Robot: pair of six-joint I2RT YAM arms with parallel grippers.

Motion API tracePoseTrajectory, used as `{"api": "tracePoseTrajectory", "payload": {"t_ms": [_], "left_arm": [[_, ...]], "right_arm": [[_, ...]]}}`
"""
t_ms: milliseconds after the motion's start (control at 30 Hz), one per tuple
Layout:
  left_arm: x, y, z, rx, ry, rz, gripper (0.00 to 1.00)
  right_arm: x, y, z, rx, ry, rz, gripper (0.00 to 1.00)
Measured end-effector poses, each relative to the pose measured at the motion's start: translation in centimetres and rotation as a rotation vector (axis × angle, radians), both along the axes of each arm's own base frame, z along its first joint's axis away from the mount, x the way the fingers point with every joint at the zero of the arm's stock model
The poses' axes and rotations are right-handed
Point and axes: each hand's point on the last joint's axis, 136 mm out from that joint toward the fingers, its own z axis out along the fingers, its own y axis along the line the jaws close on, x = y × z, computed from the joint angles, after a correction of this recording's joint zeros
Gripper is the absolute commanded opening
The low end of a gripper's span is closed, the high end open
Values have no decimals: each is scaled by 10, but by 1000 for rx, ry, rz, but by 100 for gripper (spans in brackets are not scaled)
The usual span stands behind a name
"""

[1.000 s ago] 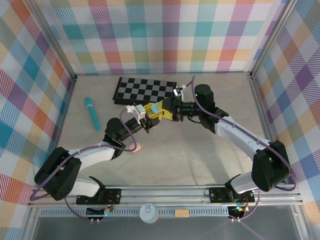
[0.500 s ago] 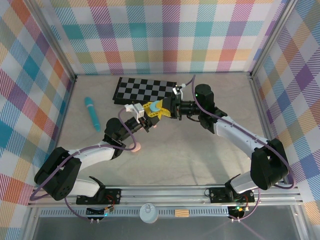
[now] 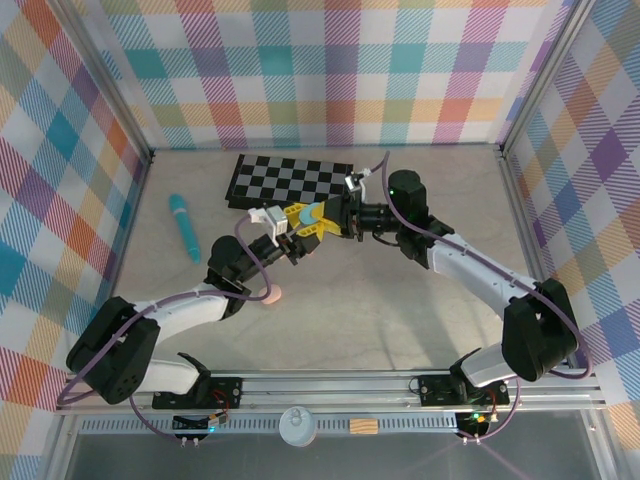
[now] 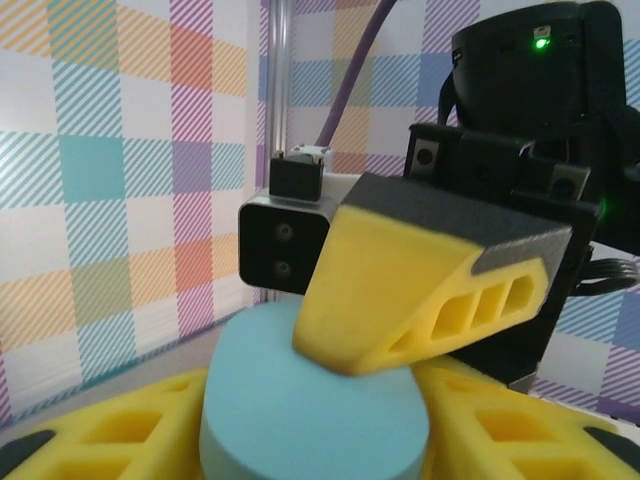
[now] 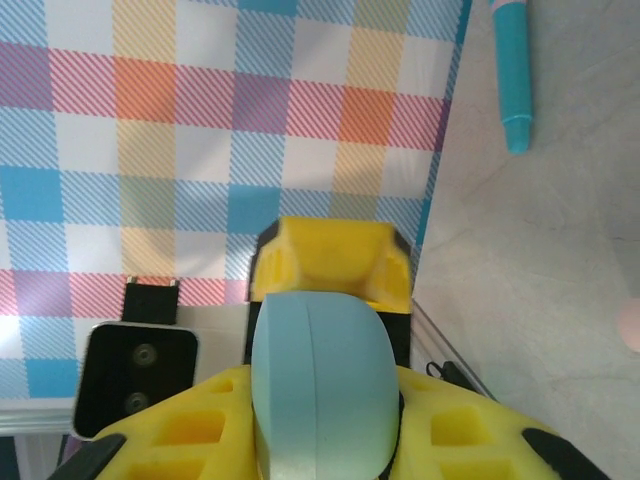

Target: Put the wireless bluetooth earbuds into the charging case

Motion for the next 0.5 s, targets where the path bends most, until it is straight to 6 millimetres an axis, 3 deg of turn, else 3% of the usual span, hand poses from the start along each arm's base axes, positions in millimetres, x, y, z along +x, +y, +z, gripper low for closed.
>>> {"api": "tracePoseTrajectory", "payload": {"t_ms": [267,367,500], "left_arm": [[-18,3,4,61,-9,-33,75],[-24,4,-1,106,-7,-38,85],[-24,4,-23,194,38,-30,94]], "right_arm": [[12,-14,-20,-66,-4,-70,18],[29,-33,-34,-104,9,-135,18],[59,-69,-58,-164,31,-245,18]]}}
